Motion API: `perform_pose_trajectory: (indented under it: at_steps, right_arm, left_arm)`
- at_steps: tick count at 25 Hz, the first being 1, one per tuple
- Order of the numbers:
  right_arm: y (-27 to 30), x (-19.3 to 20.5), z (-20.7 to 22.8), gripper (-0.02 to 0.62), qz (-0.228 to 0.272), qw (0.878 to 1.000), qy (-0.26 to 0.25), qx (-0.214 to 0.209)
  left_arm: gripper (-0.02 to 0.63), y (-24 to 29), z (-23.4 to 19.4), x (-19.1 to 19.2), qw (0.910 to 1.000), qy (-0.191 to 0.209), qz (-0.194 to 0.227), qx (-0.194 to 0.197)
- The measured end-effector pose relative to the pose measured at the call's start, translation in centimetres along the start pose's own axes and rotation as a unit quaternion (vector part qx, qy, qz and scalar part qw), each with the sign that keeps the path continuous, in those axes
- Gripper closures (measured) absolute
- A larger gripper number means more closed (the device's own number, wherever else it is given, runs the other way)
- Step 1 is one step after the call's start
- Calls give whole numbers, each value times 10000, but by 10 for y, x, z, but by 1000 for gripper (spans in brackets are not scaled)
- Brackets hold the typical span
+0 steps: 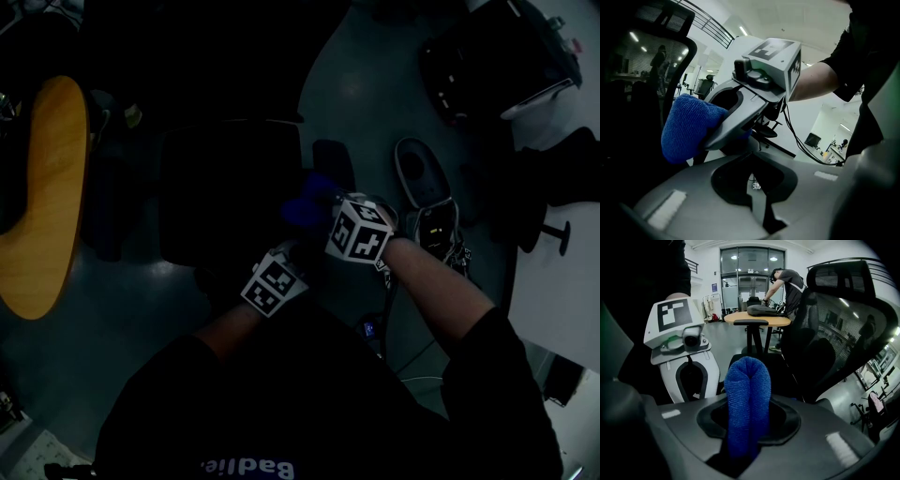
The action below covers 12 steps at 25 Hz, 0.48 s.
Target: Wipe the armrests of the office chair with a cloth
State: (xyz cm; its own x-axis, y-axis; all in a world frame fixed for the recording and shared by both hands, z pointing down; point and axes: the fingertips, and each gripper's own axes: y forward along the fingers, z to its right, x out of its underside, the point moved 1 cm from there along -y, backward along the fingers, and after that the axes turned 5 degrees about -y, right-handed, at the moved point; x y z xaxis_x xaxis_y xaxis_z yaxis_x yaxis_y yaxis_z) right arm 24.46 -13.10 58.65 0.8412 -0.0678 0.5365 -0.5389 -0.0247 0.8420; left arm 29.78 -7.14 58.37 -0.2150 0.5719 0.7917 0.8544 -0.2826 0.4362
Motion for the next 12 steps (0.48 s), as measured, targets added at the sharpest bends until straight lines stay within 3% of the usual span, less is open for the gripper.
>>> perform_pose_trajectory:
  at_steps: [12]
  right_arm:
    - [-6, -1, -16, 468, 197, 9990, 391, 25]
  left_arm:
    - [589, 0, -2, 0, 10000, 37, 25, -61]
